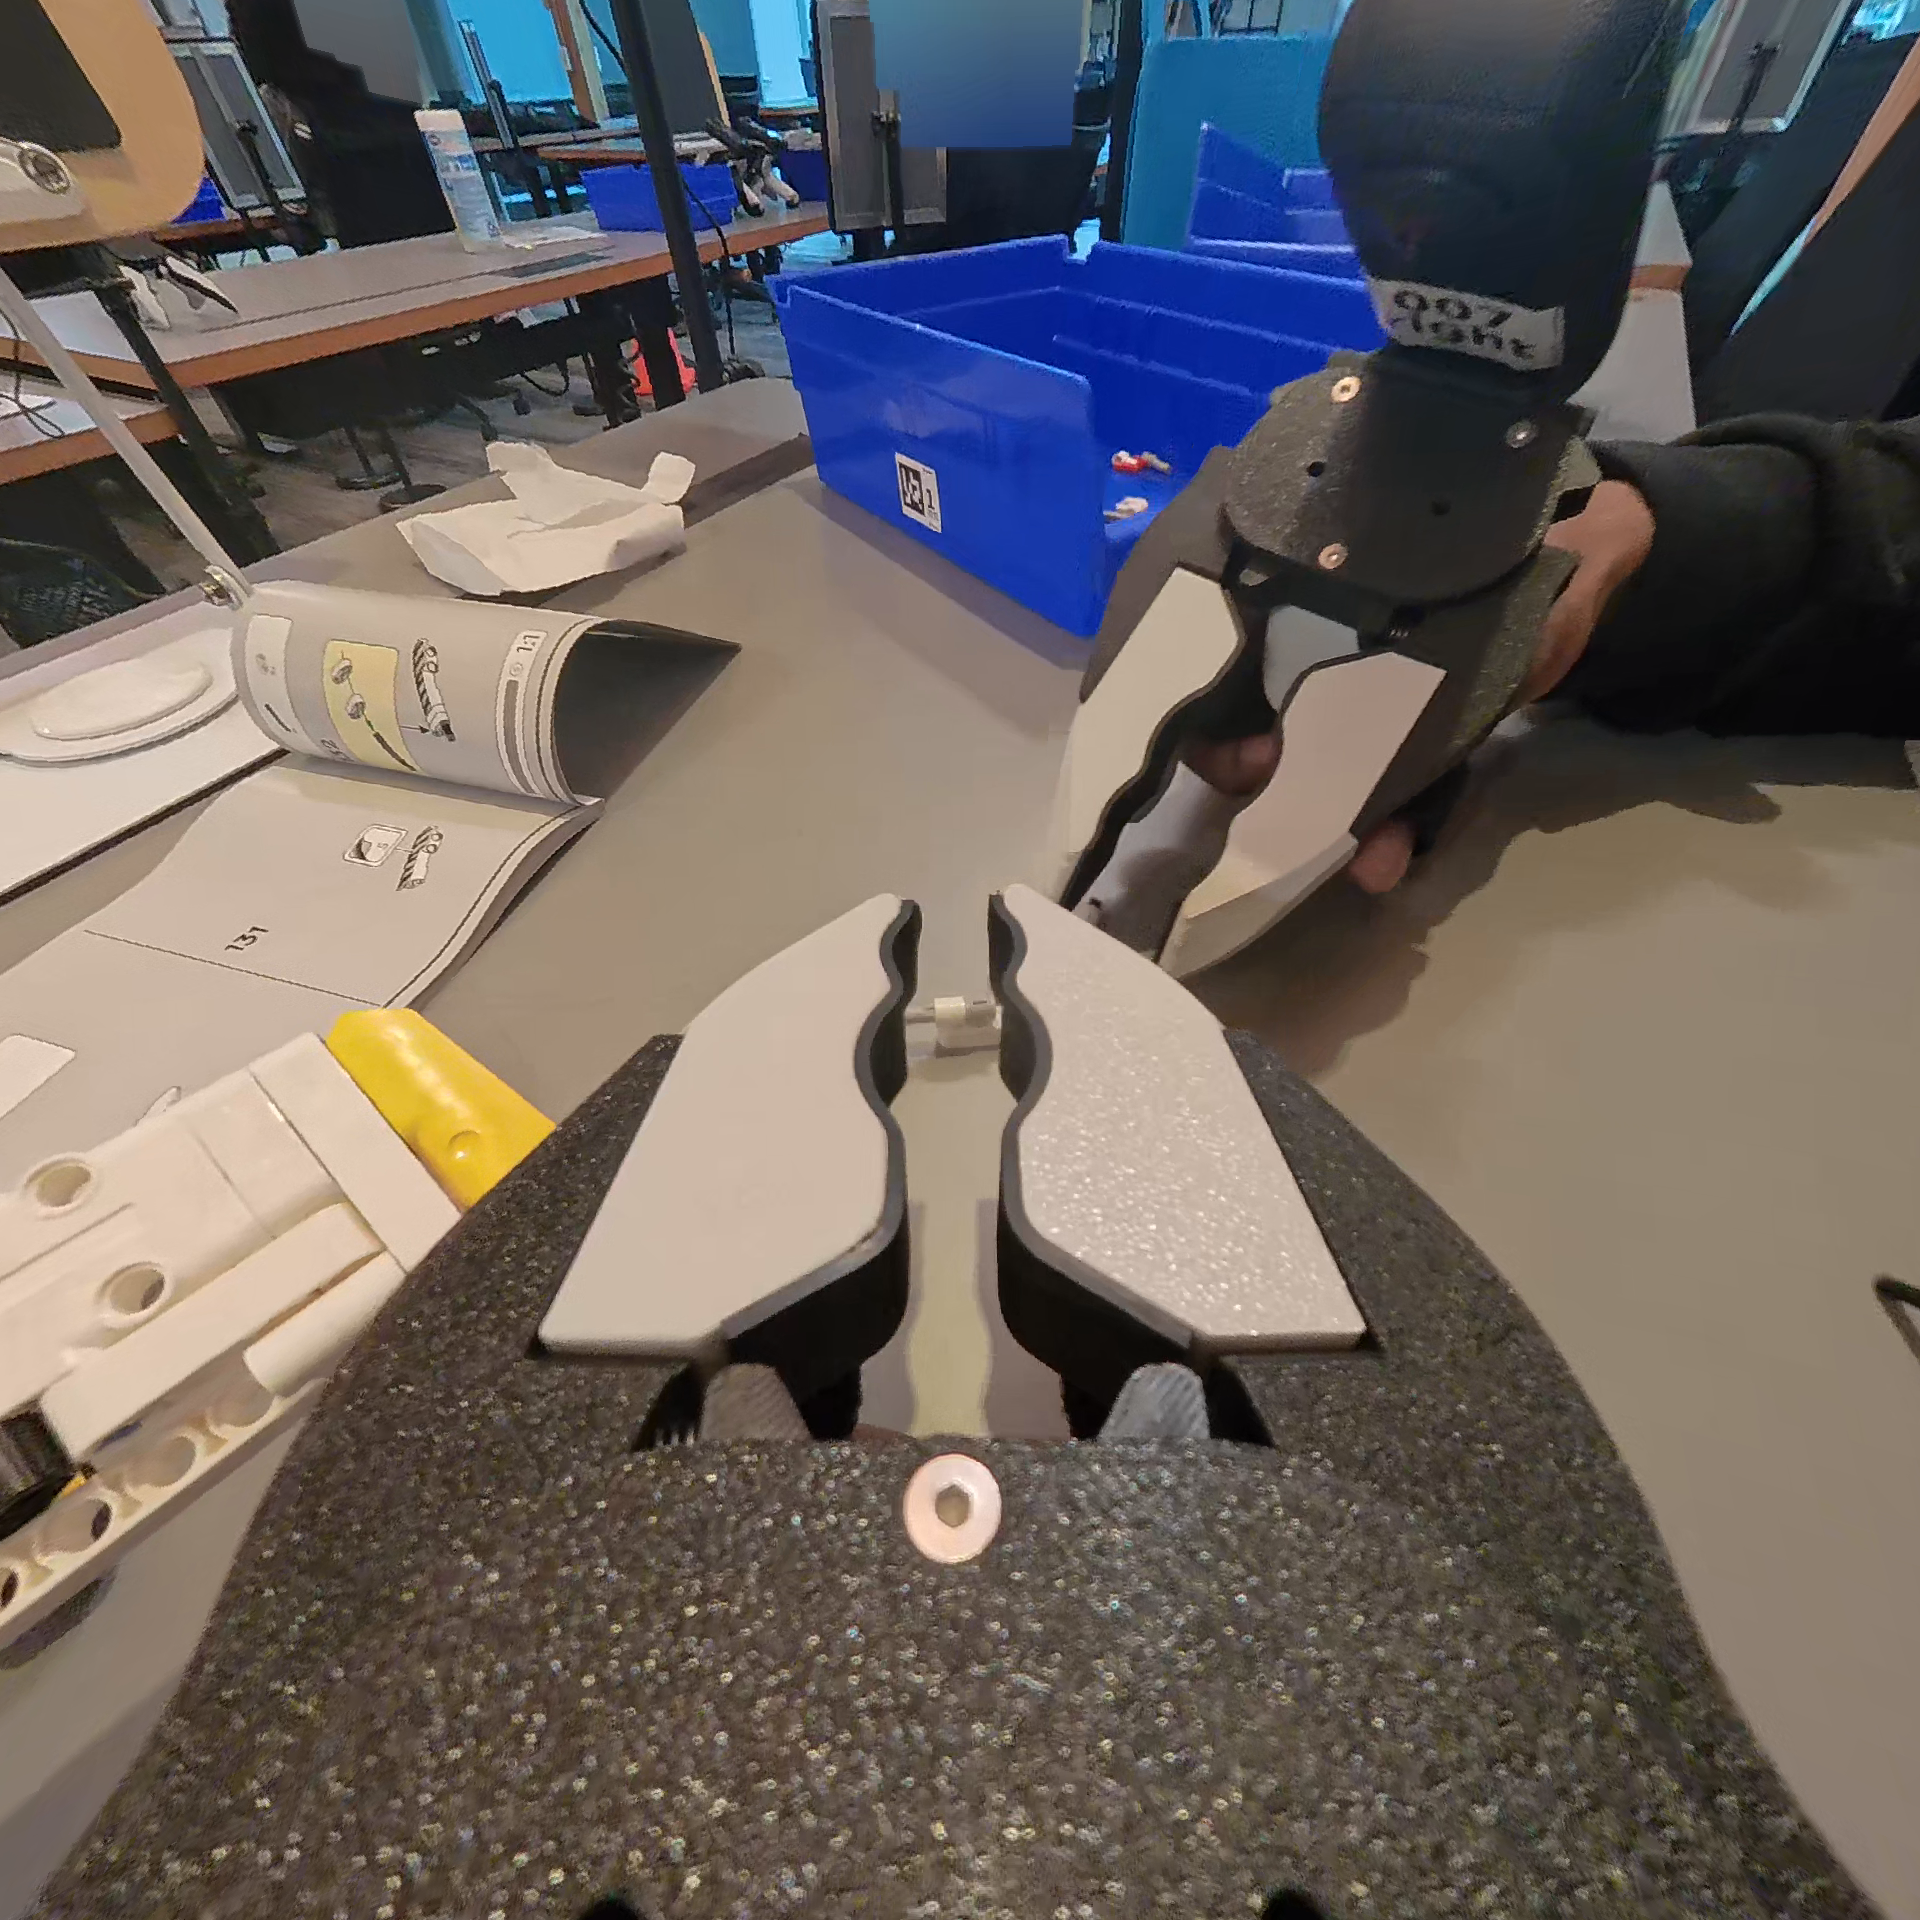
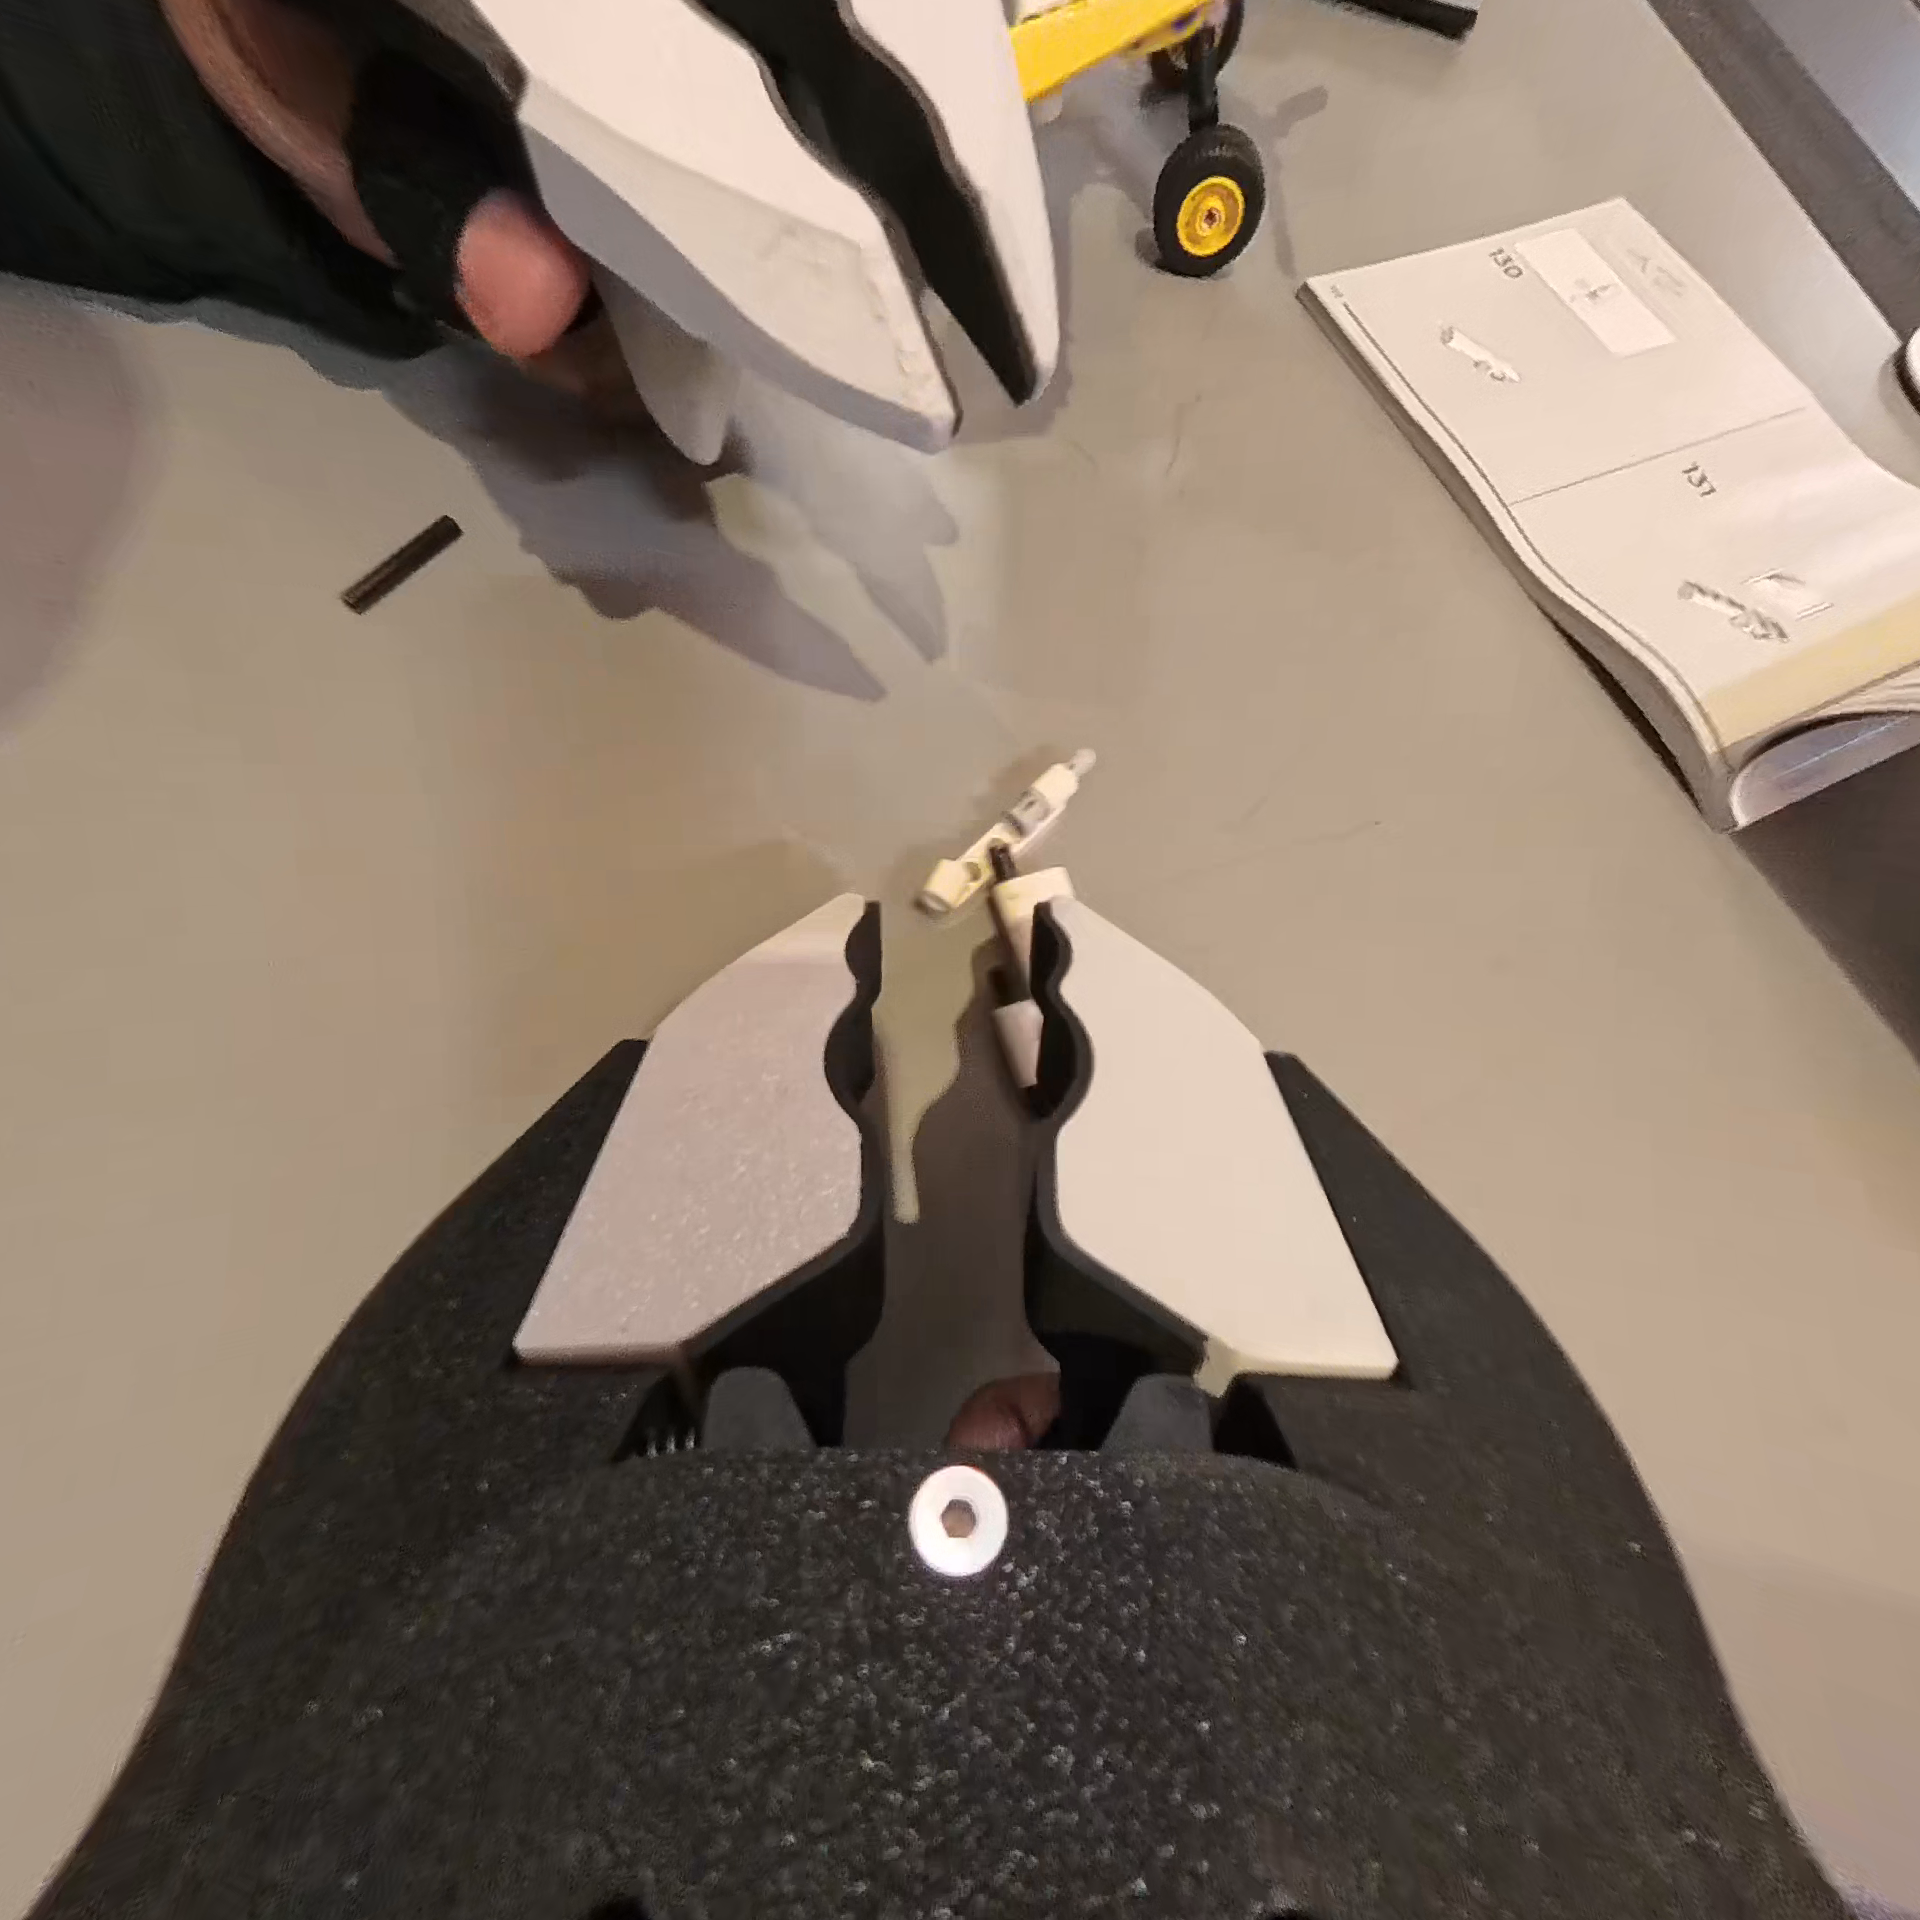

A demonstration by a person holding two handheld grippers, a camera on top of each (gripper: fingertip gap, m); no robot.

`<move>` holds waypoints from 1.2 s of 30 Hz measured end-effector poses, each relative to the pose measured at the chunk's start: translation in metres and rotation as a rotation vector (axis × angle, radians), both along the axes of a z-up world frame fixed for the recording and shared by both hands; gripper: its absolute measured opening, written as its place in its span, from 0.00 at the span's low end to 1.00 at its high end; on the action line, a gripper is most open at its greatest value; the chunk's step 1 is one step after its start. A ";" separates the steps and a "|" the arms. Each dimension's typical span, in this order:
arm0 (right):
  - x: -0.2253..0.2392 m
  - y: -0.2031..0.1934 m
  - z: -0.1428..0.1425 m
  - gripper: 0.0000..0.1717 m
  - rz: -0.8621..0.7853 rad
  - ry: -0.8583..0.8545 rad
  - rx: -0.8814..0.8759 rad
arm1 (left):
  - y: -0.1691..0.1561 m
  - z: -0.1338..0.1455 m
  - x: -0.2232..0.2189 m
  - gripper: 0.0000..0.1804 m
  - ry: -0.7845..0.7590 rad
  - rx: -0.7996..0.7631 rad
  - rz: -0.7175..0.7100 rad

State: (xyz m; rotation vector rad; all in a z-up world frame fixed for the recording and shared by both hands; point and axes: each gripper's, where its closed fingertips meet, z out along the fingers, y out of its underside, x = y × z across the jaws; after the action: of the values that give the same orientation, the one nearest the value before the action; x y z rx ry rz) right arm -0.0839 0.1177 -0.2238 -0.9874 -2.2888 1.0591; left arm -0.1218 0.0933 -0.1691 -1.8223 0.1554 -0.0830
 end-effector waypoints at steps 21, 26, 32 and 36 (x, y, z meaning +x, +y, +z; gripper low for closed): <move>0.028 -0.079 -0.007 0.17 0.156 -0.031 -0.016 | -0.121 -0.076 0.054 0.12 0.291 -0.446 -0.549; 0.027 -0.084 -0.011 0.17 0.190 -0.046 0.008 | -0.119 -0.079 0.058 0.02 0.247 -0.497 -0.592; 0.025 -0.086 -0.002 0.17 0.217 0.021 -0.015 | -0.102 -0.073 0.064 0.02 0.162 -0.473 -0.553; 0.022 -0.084 0.014 0.17 0.264 0.205 -0.010 | -0.072 -0.045 0.061 0.02 0.000 -0.382 -0.480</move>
State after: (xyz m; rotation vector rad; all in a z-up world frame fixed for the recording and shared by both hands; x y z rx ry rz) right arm -0.0622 0.0337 -0.2099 -0.5592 -2.2848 1.2164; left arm -0.0608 0.0211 -0.2136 -2.1287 0.6100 -0.4772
